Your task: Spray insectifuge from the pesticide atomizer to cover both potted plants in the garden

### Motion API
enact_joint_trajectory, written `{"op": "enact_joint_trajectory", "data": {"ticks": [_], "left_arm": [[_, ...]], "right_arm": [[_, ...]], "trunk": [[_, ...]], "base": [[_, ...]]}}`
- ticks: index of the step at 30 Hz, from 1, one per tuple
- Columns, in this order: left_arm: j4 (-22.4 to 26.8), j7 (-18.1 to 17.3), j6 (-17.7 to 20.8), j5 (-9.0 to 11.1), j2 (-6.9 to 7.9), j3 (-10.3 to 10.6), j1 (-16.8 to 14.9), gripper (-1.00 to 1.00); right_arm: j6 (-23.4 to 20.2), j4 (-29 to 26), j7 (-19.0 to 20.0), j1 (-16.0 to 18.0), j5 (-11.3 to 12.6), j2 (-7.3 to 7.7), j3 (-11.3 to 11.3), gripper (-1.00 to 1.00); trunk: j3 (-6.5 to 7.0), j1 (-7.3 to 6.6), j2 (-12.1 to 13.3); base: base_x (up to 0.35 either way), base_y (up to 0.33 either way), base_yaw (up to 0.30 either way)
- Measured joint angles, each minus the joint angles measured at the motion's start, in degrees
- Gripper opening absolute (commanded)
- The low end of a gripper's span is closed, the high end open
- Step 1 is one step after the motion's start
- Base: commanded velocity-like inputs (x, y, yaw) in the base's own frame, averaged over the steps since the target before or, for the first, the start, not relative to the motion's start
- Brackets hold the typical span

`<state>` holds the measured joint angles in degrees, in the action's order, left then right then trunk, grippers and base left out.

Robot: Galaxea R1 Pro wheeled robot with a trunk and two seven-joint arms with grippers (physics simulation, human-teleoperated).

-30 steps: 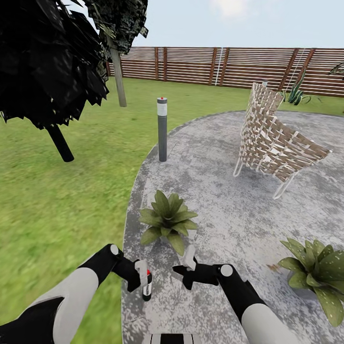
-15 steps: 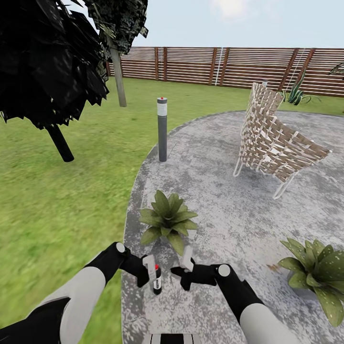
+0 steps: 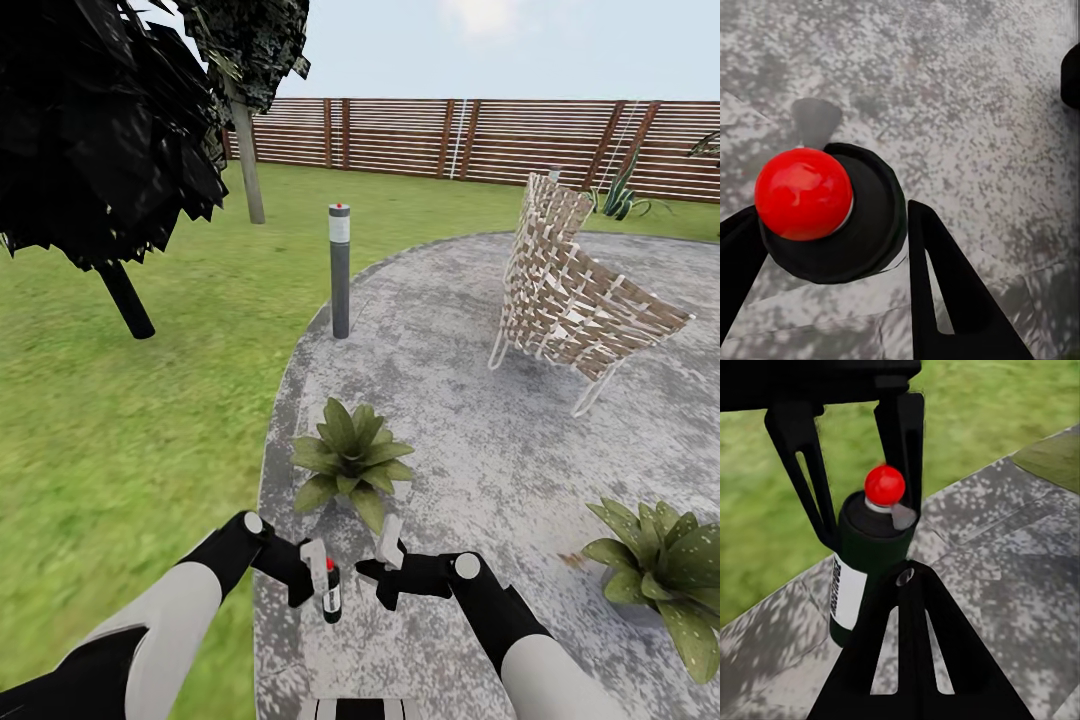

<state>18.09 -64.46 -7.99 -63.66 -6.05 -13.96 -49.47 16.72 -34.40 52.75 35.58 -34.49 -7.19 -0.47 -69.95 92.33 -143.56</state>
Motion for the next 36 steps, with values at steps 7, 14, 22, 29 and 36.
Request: {"op": "enact_joint_trajectory", "data": {"ticks": [7,14,22,29,36], "left_arm": [[-0.3,-0.1,-0.3,0.1,-0.98,0.0,0.1,-1.0],[-0.4,-0.1,-0.3,0.1,-1.9,0.0,0.0,-1.0],[-0.4,-0.1,-0.3,0.4,-3.07,0.0,0.0,-1.0],[-0.3,-0.1,-0.3,1.0,-3.04,-0.1,-0.1,-1.0],[-0.3,-0.1,-0.2,1.1,-2.4,0.1,0.0,-1.0]], "right_arm": [[0.0,-0.1,0.0,0.0,0.0,0.0,0.0,-1.0],[0.0,-0.1,0.0,0.0,0.0,0.0,0.0,-1.0],[0.0,-0.1,0.0,0.0,0.0,0.0,0.0,-1.0],[0.0,-0.1,0.0,0.0,0.0,0.0,0.0,-1.0],[0.0,-0.1,0.0,0.0,0.0,0.0,0.0,-1.0]], "trunk": [[0.0,0.0,0.0],[0.0,0.0,0.0],[0.0,0.0,0.0],[0.0,0.0,0.0],[0.0,0.0,0.0]], "base": [[0.0,0.0,0.0],[0.0,0.0,0.0],[0.0,0.0,0.0],[0.0,0.0,0.0],[0.0,0.0,0.0]]}}
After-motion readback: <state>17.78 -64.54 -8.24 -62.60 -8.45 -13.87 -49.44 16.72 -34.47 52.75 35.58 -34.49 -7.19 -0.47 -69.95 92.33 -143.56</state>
